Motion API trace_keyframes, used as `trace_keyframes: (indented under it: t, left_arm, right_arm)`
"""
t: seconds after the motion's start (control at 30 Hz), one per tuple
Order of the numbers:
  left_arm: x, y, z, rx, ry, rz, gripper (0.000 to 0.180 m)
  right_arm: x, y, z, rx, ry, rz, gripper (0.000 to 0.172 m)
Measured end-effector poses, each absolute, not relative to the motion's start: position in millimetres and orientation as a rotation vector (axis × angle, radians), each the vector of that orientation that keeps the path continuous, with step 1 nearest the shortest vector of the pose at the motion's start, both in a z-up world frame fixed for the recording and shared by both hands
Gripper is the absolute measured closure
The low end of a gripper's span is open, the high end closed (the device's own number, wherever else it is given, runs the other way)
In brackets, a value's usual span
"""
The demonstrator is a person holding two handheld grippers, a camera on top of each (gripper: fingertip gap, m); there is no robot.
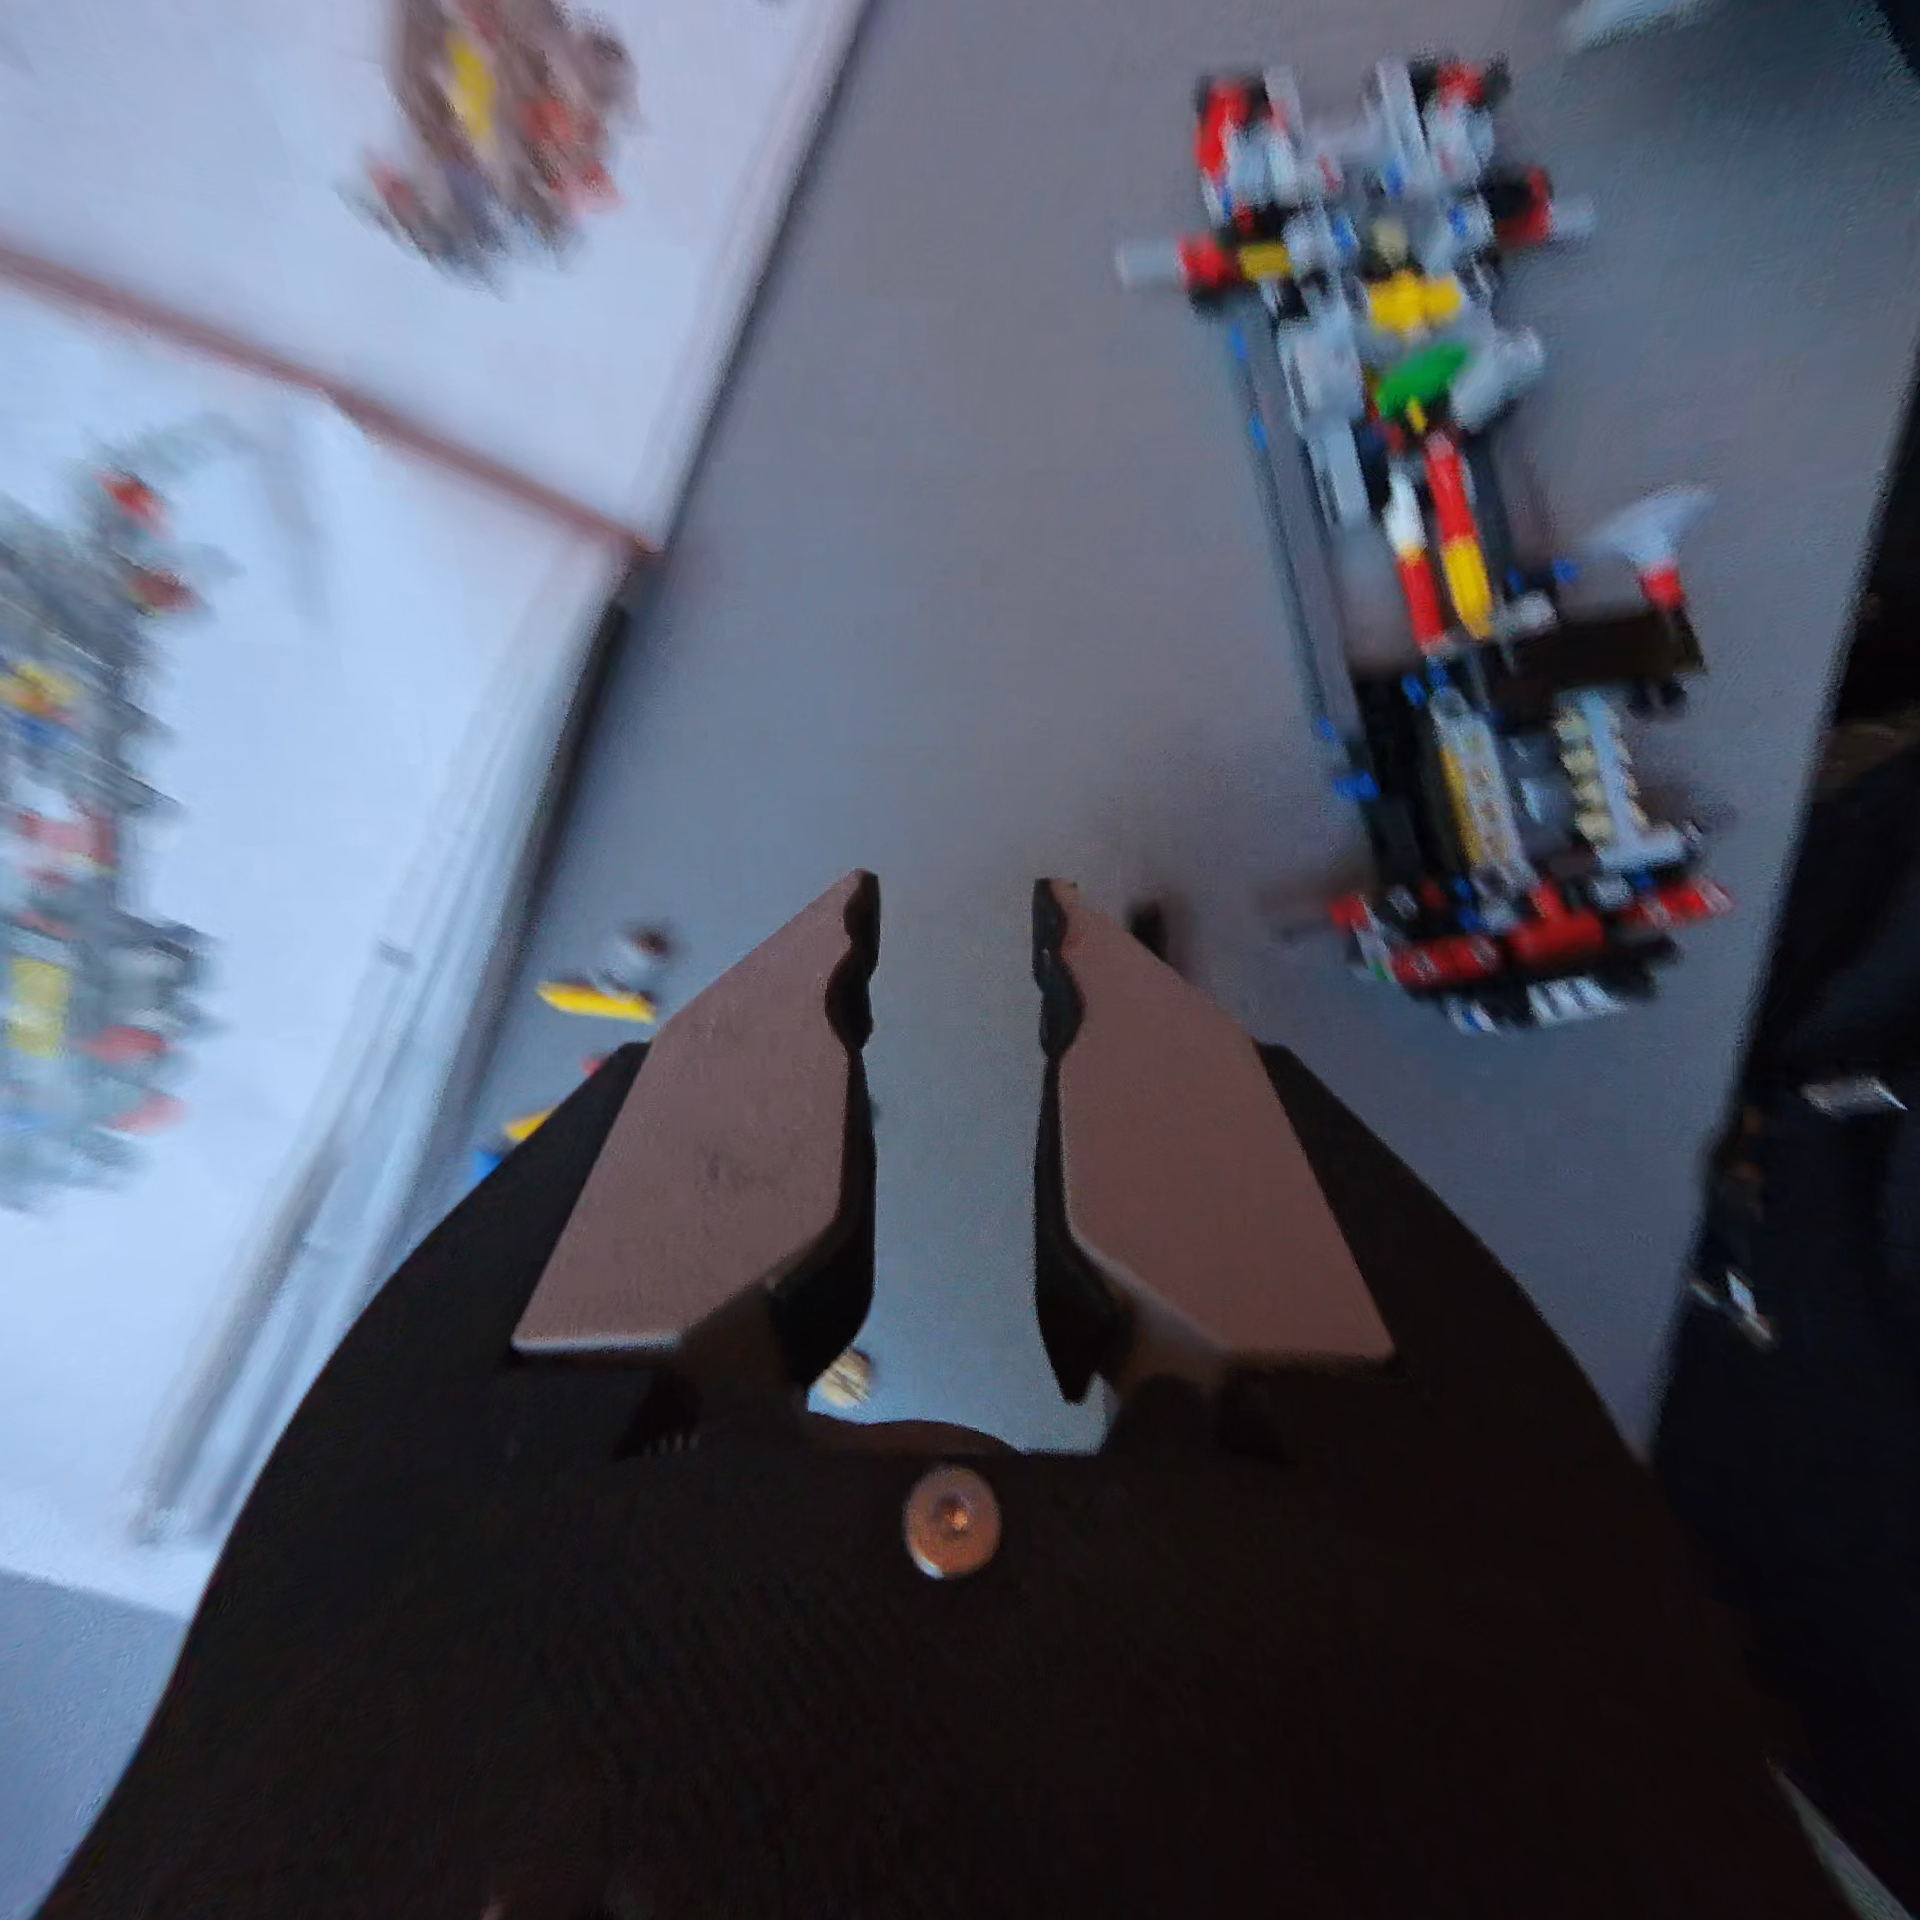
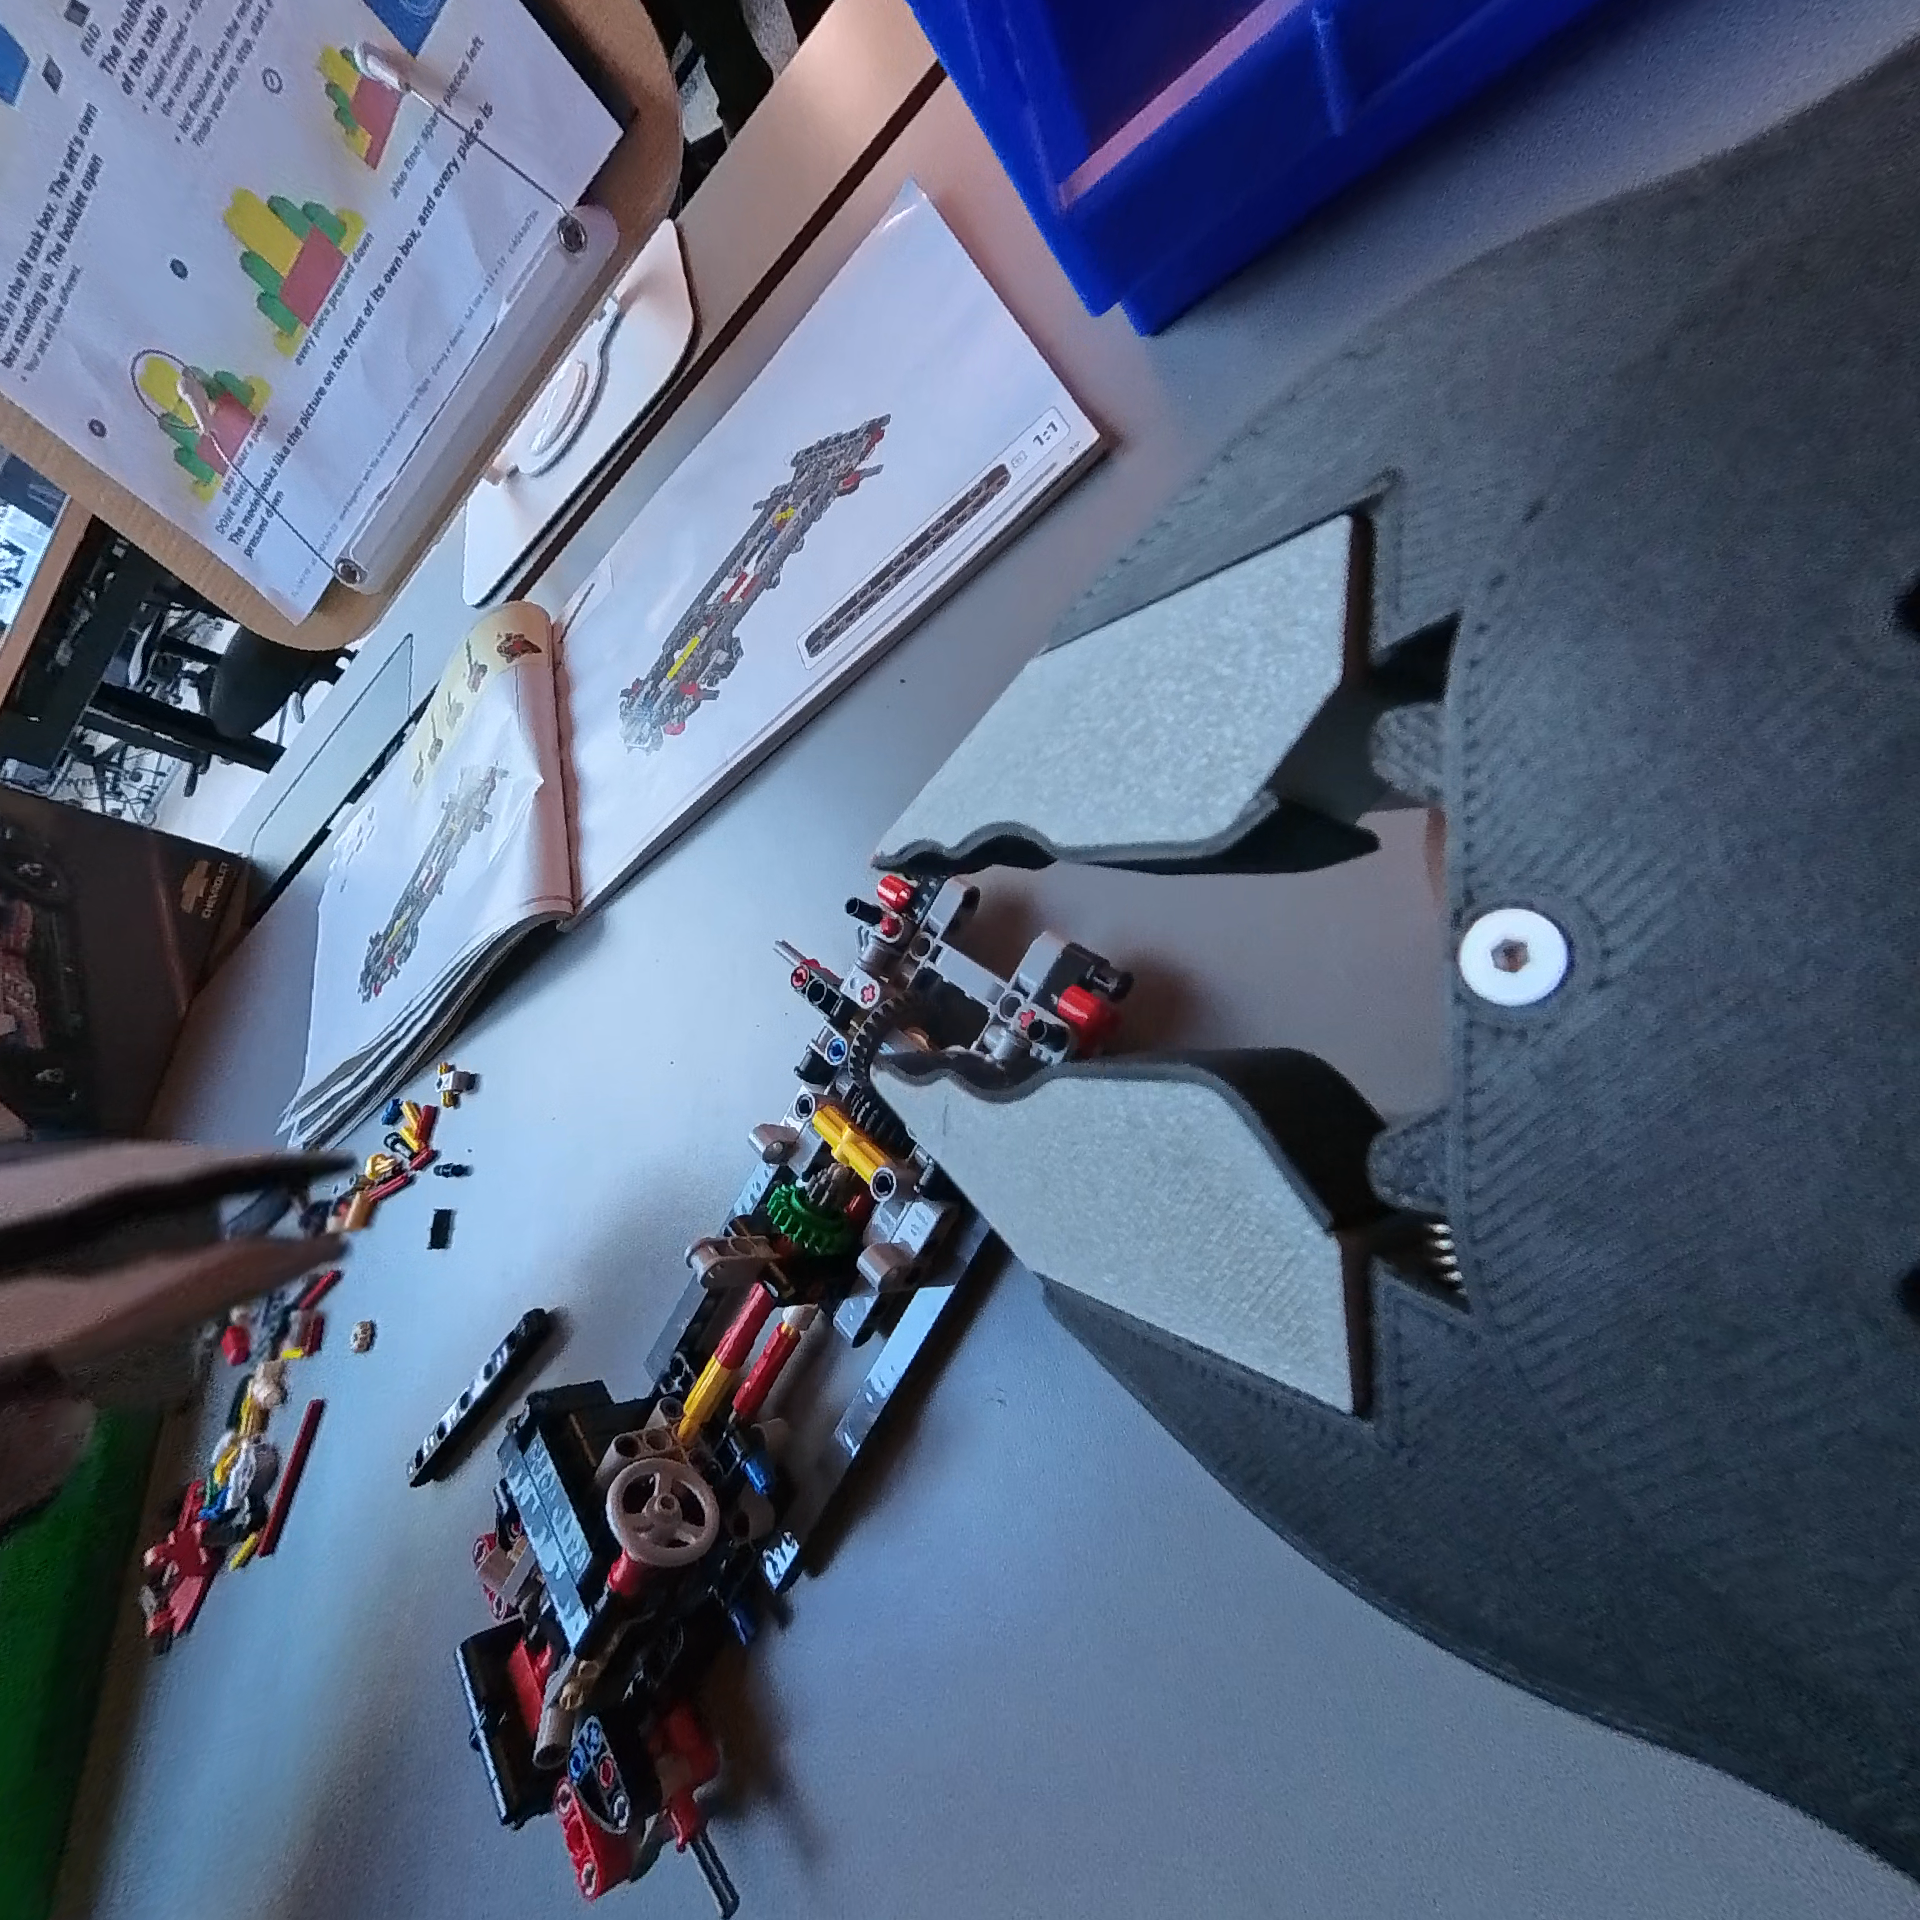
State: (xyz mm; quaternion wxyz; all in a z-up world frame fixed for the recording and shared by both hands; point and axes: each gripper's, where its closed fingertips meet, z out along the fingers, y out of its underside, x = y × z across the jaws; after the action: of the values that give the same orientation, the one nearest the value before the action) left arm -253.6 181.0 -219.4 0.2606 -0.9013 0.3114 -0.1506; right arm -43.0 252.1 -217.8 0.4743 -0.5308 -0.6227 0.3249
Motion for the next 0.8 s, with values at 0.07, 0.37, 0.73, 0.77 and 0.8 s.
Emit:
trace_keyframes:
  t: [0.07,0.37,0.73,0.77,0.8]
  left_arm:
    - [-255.0,214.7,-205.4,-2.369,0.838,-0.289,0.154]
    - [-247.2,225.2,-216.7,-2.334,0.812,-0.316,0.15]
    - [-254.5,160.6,-245.8,-2.212,0.704,-0.423,0.143]
    - [-253.3,156.1,-246.3,-2.194,0.723,-0.408,0.142]
    - [-251.5,152.3,-246.5,-2.173,0.743,-0.393,0.142]
  right_arm:
    - [-43.0,253.2,-218.3,-1.304,-1.521,0.787,0.141]
    - [-39.6,254.9,-216.0,-1.299,-1.501,0.783,0.142]
    - [-42.2,260.3,-220.9,-1.32,-1.516,0.758,0.141]
    - [-42.2,262.2,-220.8,-1.325,-1.51,0.756,0.141]
    - [-42.2,264.2,-220.9,-1.331,-1.505,0.752,0.141]
